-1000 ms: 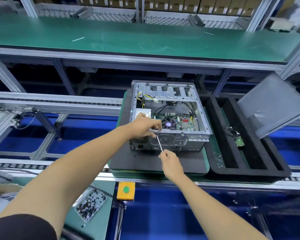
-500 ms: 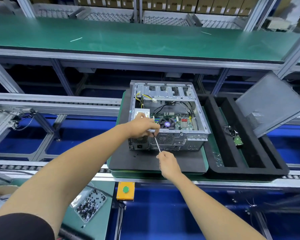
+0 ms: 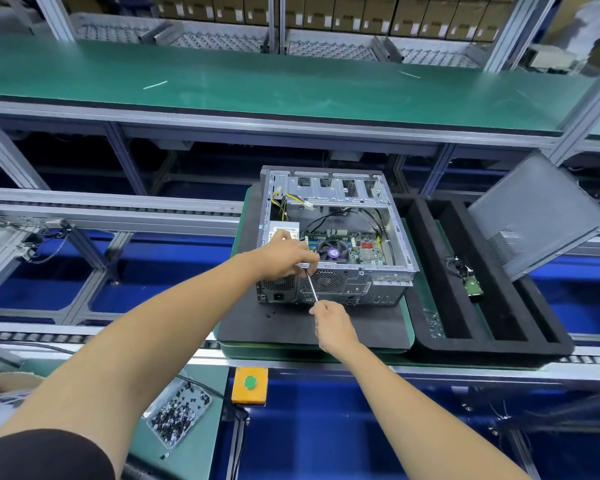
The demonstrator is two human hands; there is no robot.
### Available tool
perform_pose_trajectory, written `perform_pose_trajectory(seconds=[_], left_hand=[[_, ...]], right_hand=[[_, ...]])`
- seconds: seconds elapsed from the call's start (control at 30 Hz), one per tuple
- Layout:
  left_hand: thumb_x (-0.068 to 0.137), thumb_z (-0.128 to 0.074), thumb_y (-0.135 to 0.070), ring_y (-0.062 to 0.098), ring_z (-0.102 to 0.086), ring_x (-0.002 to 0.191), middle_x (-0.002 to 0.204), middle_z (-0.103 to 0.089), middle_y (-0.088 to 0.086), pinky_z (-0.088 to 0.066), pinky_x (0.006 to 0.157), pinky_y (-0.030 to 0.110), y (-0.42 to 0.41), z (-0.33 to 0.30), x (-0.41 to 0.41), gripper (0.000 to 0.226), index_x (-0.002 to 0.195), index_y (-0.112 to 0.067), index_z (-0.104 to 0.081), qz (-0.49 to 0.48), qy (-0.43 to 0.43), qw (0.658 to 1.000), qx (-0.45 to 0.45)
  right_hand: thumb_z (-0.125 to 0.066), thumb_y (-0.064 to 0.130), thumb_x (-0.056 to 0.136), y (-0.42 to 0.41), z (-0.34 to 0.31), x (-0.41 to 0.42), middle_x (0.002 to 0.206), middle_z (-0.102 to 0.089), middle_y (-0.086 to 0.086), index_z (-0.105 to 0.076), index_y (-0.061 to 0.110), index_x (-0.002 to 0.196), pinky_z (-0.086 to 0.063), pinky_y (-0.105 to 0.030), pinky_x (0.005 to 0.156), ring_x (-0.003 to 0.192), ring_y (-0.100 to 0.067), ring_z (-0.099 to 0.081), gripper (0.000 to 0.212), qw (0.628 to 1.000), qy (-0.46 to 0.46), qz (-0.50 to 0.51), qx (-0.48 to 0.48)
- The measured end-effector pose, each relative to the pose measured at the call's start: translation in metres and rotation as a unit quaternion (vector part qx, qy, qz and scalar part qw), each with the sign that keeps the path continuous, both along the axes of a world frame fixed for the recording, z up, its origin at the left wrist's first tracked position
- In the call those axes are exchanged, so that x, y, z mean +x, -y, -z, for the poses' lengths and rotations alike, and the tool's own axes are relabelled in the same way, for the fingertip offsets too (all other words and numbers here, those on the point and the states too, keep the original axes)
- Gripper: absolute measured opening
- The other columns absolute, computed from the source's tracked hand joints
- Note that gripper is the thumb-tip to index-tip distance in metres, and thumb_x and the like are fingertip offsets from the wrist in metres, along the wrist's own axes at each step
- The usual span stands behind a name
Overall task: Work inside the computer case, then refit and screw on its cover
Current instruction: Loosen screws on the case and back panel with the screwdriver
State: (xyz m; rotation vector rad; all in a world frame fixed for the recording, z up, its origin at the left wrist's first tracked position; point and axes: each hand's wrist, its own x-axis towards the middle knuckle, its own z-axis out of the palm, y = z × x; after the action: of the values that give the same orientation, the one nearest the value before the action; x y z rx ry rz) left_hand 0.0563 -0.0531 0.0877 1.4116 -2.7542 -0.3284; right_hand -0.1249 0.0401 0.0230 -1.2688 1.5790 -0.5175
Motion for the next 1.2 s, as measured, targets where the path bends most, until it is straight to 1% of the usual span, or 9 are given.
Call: perform_pose_trajectory(seconds=[0.3, 0.5, 0.57, 0.67, 0.87, 1.0, 1.1, 1.17, 1.2], left_hand=[[0.094, -0.069, -0.021, 0.013, -0.047, 0.094, 0.096, -0.058, -0.011, -0.02, 0.099, 0.037, 0.0, 0.003, 0.001, 0.018, 0.094, -0.036, -0.06, 0.002, -0.01, 1.0, -0.005], [0.095, -0.069, -0.022, 0.016, -0.05, 0.093, 0.097, -0.058, -0.008, -0.019, 0.099, 0.036, 0.001, 0.004, 0.001, 0.014, 0.096, -0.034, -0.06, 0.01, 0.001, 1.0, -0.015], [0.095, -0.068, -0.022, 0.017, -0.05, 0.092, 0.097, -0.057, -0.008, -0.019, 0.099, 0.036, 0.001, 0.005, 0.001, 0.014, 0.097, -0.033, -0.06, 0.012, 0.003, 1.0, -0.024], [0.096, -0.068, -0.021, 0.018, -0.05, 0.091, 0.097, -0.057, -0.006, -0.02, 0.1, 0.037, 0.002, 0.007, 0.001, 0.013, 0.098, -0.032, -0.061, 0.014, 0.007, 0.999, -0.035], [0.096, -0.067, -0.024, 0.018, -0.05, 0.091, 0.099, -0.056, -0.008, -0.022, 0.101, 0.038, 0.004, 0.006, 0.001, 0.012, 0.1, -0.032, -0.06, 0.02, 0.019, 0.999, -0.037], [0.096, -0.067, -0.023, 0.016, -0.051, 0.094, 0.102, -0.058, -0.008, -0.022, 0.099, 0.038, 0.002, 0.006, 0.0, 0.012, 0.101, -0.032, -0.061, 0.019, 0.03, 0.998, -0.05], [0.096, -0.067, -0.022, 0.016, -0.05, 0.094, 0.103, -0.058, -0.009, -0.022, 0.099, 0.037, 0.001, 0.008, -0.001, 0.013, 0.101, -0.032, -0.061, 0.014, 0.025, 0.998, -0.057], [0.096, -0.066, -0.021, 0.015, -0.05, 0.096, 0.104, -0.058, -0.009, -0.023, 0.101, 0.038, 0.0, 0.008, -0.001, 0.014, 0.101, -0.033, -0.06, 0.01, 0.022, 0.998, -0.053], [0.096, -0.066, -0.021, 0.016, -0.051, 0.097, 0.104, -0.058, -0.009, -0.024, 0.102, 0.038, 0.0, 0.008, 0.0, 0.015, 0.101, -0.033, -0.06, 0.008, 0.023, 0.998, -0.051]], right_hand=[[-0.042, 0.028, 0.089, -0.001, 0.001, 0.0, 0.046, -0.038, 0.008, -0.045, 0.031, 0.063, -0.028, -0.035, 0.056, 0.047, -0.019, -0.03, 0.027, 1.0, 0.006, -0.003, 0.018], [-0.042, 0.015, 0.095, -0.002, -0.006, -0.001, 0.05, -0.03, -0.001, -0.046, 0.012, 0.077, -0.018, -0.023, 0.044, 0.04, -0.017, -0.02, 0.019, 0.992, 0.105, 0.031, 0.068], [-0.045, 0.011, 0.095, -0.007, -0.013, 0.0, 0.05, -0.034, -0.004, -0.046, 0.009, 0.082, -0.018, -0.025, 0.044, 0.039, -0.017, -0.023, 0.013, 0.987, 0.142, 0.039, 0.069], [-0.047, 0.001, 0.086, -0.011, -0.021, 0.004, 0.053, -0.038, -0.009, -0.045, 0.009, 0.071, -0.017, -0.033, 0.047, 0.039, -0.018, -0.026, 0.017, 0.984, 0.149, 0.066, 0.065], [-0.056, 0.004, 0.084, -0.013, -0.021, 0.014, 0.057, -0.067, -0.01, -0.055, 0.004, 0.079, -0.032, -0.02, 0.037, 0.035, -0.018, -0.04, 0.005, 0.962, 0.169, 0.191, 0.096], [-0.054, 0.011, 0.093, -0.012, -0.016, 0.02, 0.07, -0.076, -0.011, -0.065, 0.003, 0.092, -0.032, -0.02, 0.038, 0.035, -0.015, -0.045, 0.014, 0.941, 0.194, 0.234, 0.151], [-0.056, 0.011, 0.092, -0.014, -0.016, 0.024, 0.064, -0.07, -0.004, -0.067, 0.003, 0.094, -0.027, -0.019, 0.038, 0.035, -0.013, -0.039, 0.014, 0.923, 0.238, 0.25, 0.171], [-0.059, 0.007, 0.088, -0.018, -0.016, 0.025, 0.067, -0.056, -0.006, -0.059, 0.006, 0.094, -0.025, -0.021, 0.038, 0.038, -0.012, -0.035, 0.006, 0.926, 0.247, 0.244, 0.149], [-0.06, 0.003, 0.085, -0.02, -0.016, 0.025, 0.07, -0.053, -0.008, -0.051, 0.008, 0.093, -0.026, -0.021, 0.038, 0.04, -0.012, -0.035, 0.013, 0.931, 0.241, 0.24, 0.131]])
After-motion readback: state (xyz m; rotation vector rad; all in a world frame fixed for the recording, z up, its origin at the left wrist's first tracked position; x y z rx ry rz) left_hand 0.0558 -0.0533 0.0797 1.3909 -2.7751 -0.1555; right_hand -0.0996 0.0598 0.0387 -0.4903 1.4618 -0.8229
